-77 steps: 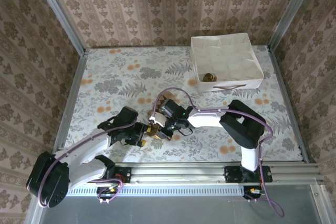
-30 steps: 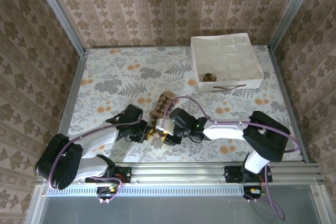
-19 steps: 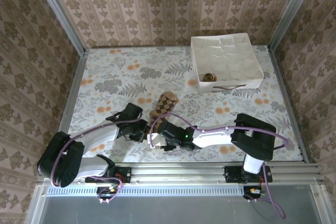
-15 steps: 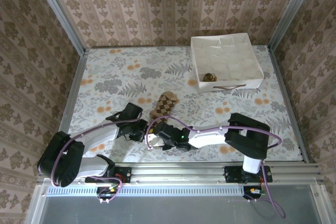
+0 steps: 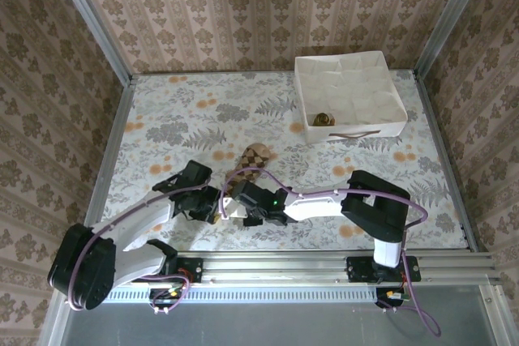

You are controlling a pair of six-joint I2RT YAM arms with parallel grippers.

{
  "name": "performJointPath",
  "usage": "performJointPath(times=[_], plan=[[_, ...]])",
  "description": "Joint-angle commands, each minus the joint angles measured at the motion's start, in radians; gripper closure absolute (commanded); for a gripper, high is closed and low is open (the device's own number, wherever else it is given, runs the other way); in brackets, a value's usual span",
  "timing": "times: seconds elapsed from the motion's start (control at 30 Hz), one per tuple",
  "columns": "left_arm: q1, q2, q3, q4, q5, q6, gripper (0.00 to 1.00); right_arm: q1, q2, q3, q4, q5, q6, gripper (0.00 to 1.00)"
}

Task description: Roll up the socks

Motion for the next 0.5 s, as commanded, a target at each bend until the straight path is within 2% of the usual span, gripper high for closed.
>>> performJointPath(times=[0.0, 0.17, 0.37, 0.47], plan=[[-0.004, -0.072, -0.012, -0.07, 0.018, -0.013, 0.46, -0.054, 0.061, 0.0, -0.202, -0.182, 0.125, 1.0], [-0.01, -0.117, -0.064, 0.03, 0.026, -0.078, 0.46, -0.127, 0.084, 0.041, -0.247, -0.37, 0.217, 1.0], [-0.042, -0.109, -0.064, 0.026, 0.024, -0.137, 0.46, -0.178, 0.144, 0.102, -0.325, -0.495, 0.274, 1.0], [-0.06, -0.109, -0.075, 0.042, 0.017, -0.17, 0.47, -0.192, 0.167, 0.119, -0.356, -0.518, 0.306, 1.0]])
